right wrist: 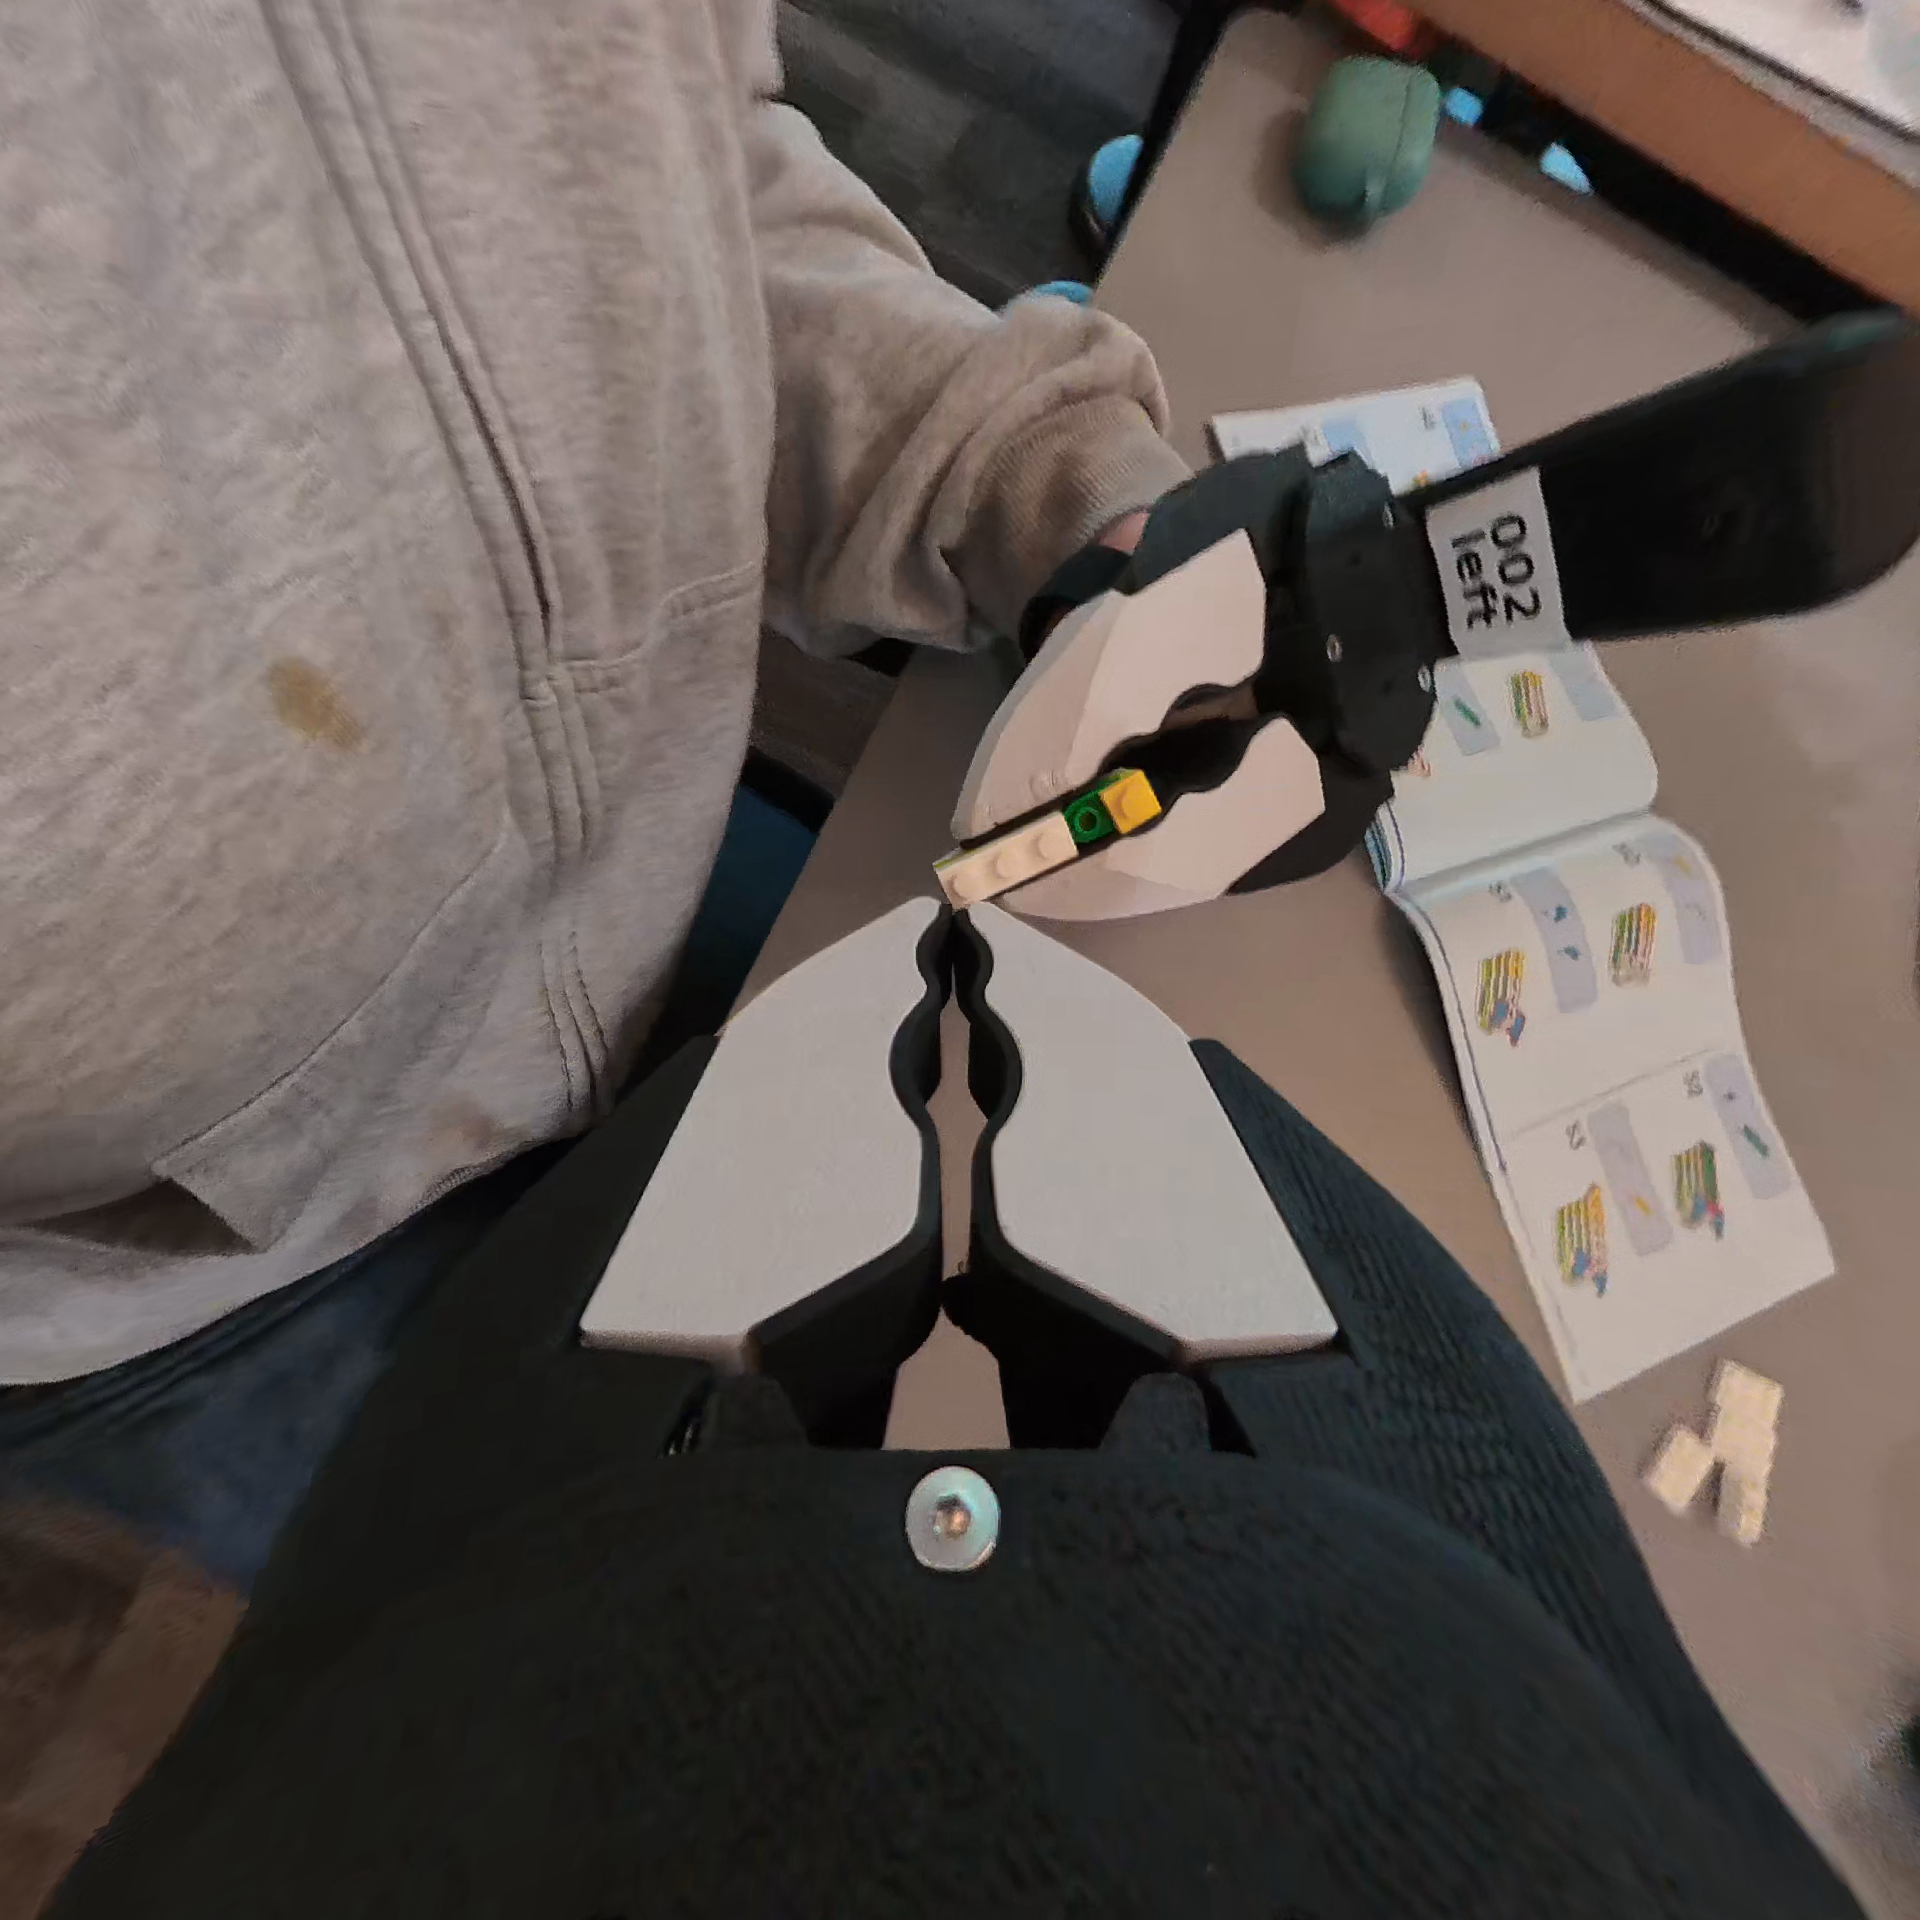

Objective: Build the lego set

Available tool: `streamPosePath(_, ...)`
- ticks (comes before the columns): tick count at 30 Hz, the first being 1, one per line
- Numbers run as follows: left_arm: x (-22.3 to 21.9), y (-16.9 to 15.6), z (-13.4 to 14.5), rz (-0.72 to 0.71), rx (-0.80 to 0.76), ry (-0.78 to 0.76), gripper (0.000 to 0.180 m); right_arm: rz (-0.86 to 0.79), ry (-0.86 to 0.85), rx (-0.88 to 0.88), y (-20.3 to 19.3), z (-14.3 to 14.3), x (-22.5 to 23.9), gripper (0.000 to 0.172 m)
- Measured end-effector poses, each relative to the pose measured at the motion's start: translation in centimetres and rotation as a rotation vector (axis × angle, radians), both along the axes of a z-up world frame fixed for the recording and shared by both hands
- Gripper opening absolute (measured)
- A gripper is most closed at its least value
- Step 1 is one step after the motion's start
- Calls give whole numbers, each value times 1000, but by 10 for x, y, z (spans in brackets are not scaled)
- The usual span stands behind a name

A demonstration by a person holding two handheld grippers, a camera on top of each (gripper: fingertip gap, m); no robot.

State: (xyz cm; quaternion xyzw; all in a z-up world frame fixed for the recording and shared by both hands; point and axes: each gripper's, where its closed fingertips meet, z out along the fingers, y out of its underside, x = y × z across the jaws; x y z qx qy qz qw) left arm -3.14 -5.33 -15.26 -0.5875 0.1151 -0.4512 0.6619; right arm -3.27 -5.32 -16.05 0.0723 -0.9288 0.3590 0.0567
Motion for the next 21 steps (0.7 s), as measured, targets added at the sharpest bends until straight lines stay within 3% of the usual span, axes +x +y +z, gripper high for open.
streamPosePath(3, -23, 8, 8, 236, 95, 66, 8, -148, -29, -55, 5, 6, -17, 15)
streamPosePath(7, -38, 1, 28, 516, 302, 238, 8, -355, -182, -239, 5, 24, -34, 18)
streamPosePath(11, -41, 9, 20, 589, 263, 331, 8, -408, -122, -274, 4, 28, -41, 17)
streamPosePath(21, -44, 16, 15, 616, 205, 318, 15, -393, -8, -194, 7, 20, -43, 7)
